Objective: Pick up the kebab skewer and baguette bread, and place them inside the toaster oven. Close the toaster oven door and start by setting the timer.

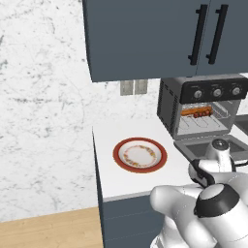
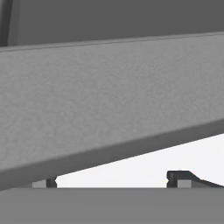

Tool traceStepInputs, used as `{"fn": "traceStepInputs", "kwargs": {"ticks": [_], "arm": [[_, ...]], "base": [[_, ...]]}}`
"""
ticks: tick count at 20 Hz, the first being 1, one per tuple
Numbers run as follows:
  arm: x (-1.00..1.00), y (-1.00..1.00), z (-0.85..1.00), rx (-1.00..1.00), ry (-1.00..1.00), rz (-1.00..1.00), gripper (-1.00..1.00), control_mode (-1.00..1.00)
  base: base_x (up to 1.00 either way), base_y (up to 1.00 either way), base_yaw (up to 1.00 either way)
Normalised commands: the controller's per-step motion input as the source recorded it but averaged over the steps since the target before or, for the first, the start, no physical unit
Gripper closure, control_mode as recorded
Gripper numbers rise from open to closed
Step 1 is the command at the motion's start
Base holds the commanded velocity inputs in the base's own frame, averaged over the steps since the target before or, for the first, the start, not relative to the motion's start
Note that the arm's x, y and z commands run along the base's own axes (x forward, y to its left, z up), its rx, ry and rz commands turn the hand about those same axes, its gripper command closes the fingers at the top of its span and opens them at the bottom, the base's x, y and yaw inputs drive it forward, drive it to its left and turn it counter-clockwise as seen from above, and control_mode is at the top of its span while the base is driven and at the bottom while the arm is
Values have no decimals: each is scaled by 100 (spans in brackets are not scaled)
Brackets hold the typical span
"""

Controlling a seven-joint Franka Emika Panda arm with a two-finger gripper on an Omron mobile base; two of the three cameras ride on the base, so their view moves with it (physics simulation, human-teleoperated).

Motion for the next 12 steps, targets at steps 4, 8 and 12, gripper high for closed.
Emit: {"fn": "traceStepInputs", "kwargs": {"ticks": [4,8,12], "arm": [[18,0,0,3,-10,0,-100,-100],[27,0,0,2,-6,0,-100,-100],[29,0,0,2,-6,0,-100,-100]], "base": [[0,0,0],[0,0,0],[0,0,0]]}}
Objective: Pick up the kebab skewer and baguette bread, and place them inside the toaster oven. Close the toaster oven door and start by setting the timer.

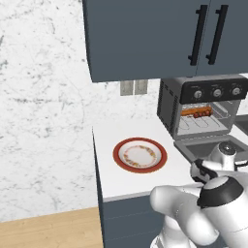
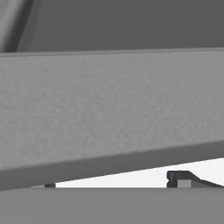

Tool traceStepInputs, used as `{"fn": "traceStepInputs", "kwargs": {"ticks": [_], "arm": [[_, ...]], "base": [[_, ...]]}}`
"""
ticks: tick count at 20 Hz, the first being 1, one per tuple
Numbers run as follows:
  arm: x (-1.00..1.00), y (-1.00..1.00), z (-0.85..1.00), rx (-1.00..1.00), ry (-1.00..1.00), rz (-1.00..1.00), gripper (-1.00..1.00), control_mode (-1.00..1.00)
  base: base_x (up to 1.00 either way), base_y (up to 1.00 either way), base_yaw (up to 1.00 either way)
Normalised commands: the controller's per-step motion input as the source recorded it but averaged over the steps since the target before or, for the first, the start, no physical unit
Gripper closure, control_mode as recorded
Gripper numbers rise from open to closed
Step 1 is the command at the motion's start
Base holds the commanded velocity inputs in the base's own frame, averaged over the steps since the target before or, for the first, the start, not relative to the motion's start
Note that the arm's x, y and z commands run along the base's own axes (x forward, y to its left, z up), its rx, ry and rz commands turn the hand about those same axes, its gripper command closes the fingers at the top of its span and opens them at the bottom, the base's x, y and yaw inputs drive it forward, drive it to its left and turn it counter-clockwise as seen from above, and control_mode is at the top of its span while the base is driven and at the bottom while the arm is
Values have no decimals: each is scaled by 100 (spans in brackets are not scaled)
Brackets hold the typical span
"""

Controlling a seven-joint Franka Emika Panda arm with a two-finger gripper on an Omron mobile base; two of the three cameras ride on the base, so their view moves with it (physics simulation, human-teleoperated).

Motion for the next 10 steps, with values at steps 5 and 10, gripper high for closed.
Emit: {"fn": "traceStepInputs", "kwargs": {"ticks": [5,10], "arm": [[36,0,7,0,-9,0,-100,-100],[42,0,10,0,-12,0,-100,-100]], "base": [[0,0,0],[0,0,0]]}}
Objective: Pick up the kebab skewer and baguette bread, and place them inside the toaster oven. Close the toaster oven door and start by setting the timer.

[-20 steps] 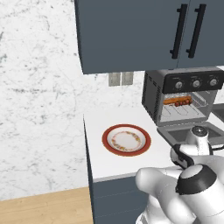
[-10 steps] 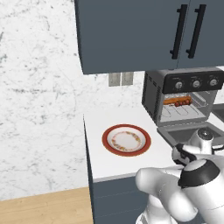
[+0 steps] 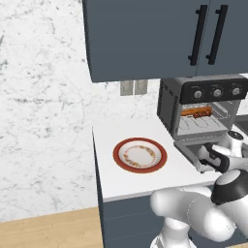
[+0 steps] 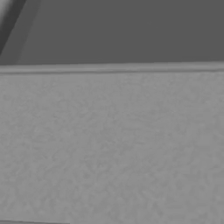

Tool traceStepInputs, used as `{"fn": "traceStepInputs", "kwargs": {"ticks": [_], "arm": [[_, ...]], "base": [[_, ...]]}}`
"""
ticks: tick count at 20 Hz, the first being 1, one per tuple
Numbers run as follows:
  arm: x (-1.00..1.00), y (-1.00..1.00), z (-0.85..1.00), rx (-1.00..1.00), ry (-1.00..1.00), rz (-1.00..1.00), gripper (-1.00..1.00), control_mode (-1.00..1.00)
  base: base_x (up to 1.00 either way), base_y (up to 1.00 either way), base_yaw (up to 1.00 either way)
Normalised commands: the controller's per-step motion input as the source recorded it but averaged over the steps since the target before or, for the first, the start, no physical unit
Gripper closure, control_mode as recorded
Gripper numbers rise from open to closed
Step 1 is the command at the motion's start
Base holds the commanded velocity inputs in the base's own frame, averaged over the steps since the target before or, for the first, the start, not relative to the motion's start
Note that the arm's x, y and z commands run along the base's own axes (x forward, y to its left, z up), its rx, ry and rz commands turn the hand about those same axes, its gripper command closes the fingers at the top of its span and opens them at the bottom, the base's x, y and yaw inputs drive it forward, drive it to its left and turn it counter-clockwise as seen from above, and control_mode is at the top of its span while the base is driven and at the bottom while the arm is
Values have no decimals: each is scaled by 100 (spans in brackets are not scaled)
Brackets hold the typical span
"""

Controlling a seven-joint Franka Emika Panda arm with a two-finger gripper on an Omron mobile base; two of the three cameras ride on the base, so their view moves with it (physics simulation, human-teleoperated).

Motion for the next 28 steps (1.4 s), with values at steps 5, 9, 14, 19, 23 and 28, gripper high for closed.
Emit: {"fn": "traceStepInputs", "kwargs": {"ticks": [5,9,14,19,23,28], "arm": [[33,6,1,0,-19,0,-100,-100],[25,19,0,0,-34,0,-100,-100],[25,44,-4,0,-43,0,-100,-100],[22,60,-14,0,-52,0,-100,-100],[47,74,-2,0,-51,-2,-100,-100],[55,60,4,-1,-47,-4,-100,-100]], "base": [[0,0,0],[0,0,0],[0,0,0],[0,0,0],[0,0,0],[0,0,0]]}}
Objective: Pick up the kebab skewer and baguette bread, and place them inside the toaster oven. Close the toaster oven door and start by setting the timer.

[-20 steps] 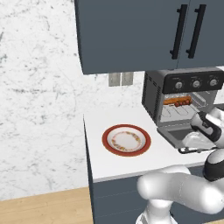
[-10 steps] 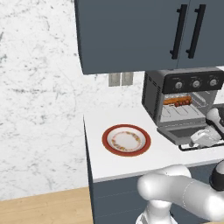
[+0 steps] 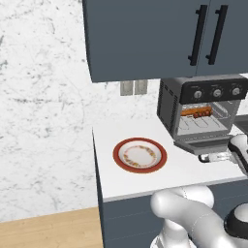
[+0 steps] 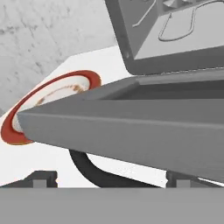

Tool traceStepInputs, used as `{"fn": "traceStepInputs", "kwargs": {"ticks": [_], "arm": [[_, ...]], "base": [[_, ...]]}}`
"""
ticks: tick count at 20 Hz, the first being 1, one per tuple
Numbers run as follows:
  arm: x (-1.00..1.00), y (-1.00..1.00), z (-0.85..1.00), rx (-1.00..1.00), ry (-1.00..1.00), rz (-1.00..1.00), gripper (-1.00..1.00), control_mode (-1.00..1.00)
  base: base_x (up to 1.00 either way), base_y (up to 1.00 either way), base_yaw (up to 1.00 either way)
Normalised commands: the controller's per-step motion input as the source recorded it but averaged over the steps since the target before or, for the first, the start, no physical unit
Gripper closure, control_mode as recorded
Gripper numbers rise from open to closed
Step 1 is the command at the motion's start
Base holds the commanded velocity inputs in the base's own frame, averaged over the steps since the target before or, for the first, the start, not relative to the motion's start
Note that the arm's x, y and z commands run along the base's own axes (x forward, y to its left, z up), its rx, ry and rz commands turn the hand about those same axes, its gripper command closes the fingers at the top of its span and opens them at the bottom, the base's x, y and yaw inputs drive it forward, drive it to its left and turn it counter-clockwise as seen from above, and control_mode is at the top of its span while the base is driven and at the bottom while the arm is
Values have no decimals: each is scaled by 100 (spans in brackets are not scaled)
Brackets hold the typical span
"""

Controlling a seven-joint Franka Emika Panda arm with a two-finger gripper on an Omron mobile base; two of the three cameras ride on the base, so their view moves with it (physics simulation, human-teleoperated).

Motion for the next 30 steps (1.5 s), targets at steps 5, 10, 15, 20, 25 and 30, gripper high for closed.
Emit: {"fn": "traceStepInputs", "kwargs": {"ticks": [5,10,15,20,25,30], "arm": [[49,32,24,0,-31,-4,-100,-100],[47,11,38,0,-18,-2,-100,-100],[41,0,42,0,-9,-1,-100,-100],[44,0,24,0,-4,0,-100,-100],[44,0,3,0,-3,0,-100,-100],[55,8,15,0,-10,0,-100,-100]], "base": [[0,0,0],[0,0,0],[0,0,0],[0,0,0],[0,0,0],[0,0,0]]}}
